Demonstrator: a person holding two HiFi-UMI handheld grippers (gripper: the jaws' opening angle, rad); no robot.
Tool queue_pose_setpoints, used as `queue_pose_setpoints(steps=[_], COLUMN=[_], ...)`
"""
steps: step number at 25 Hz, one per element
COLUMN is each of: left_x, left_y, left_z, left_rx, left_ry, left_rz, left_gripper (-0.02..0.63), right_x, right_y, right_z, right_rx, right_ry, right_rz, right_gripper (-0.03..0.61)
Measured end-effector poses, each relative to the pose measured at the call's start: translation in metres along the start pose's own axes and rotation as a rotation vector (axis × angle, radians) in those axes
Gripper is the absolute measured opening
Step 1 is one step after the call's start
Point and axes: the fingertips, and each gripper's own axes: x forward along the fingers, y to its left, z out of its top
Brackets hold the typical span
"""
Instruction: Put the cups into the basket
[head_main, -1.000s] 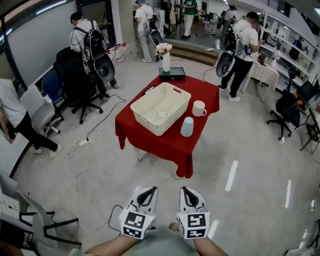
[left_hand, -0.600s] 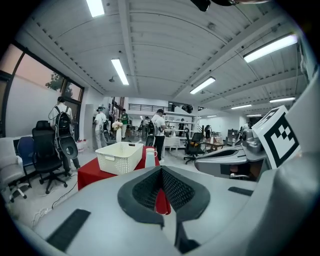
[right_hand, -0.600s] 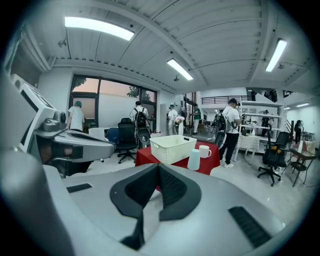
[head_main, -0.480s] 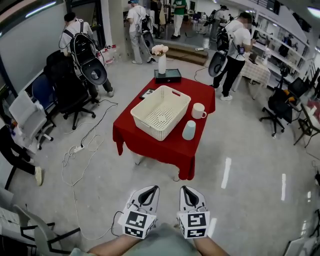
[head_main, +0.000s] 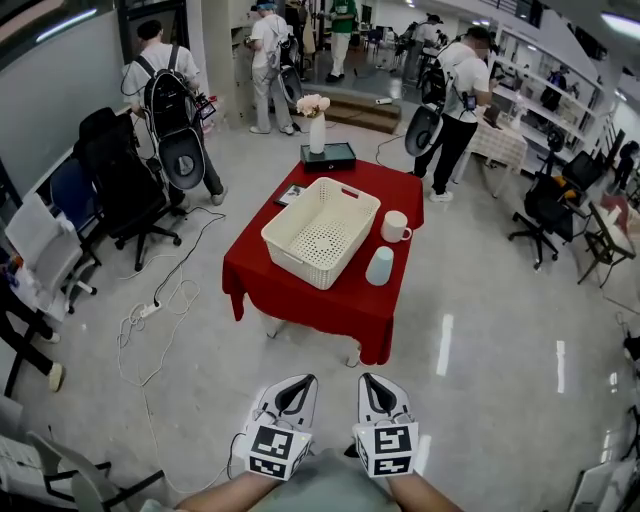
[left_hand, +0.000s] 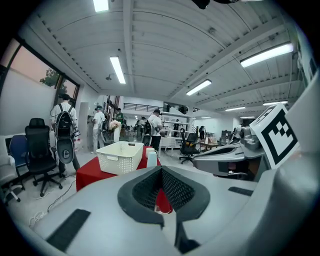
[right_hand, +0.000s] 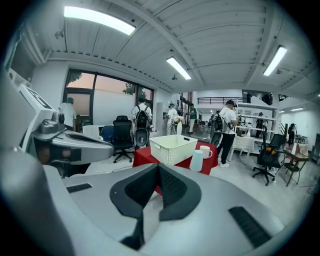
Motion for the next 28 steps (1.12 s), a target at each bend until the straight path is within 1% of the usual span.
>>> queue_pose_setpoints(steps=[5,13,23,28], left_x=[0.013,0.056,0.115,0.137], left_y=[0.006,0.016,0.014,0.013], left_z=[0.003,0.013,0.032,0.038], left_rx=[-0.005,-0.004,0.015,0.019], left_ry=[0.0,0.014,0.02,0.015], left_rz=[0.016,0.061,0.096,0.125], left_gripper=[0.006,0.006,0.006,0.006], right_x=[0.013,0.05,0.089,0.104], right_y=[-0.003,-0.038,-0.091,-0.106], right_z=[0.0,0.003,0.013,0.017], right_rx=[-0.004,0.009,0.008,0.009], right_ry=[0.007,0.018,0.008,0.008], right_rz=[0.018,0.056,0.084,0.12], right_gripper=[0.012,0.012,0.012,0.012])
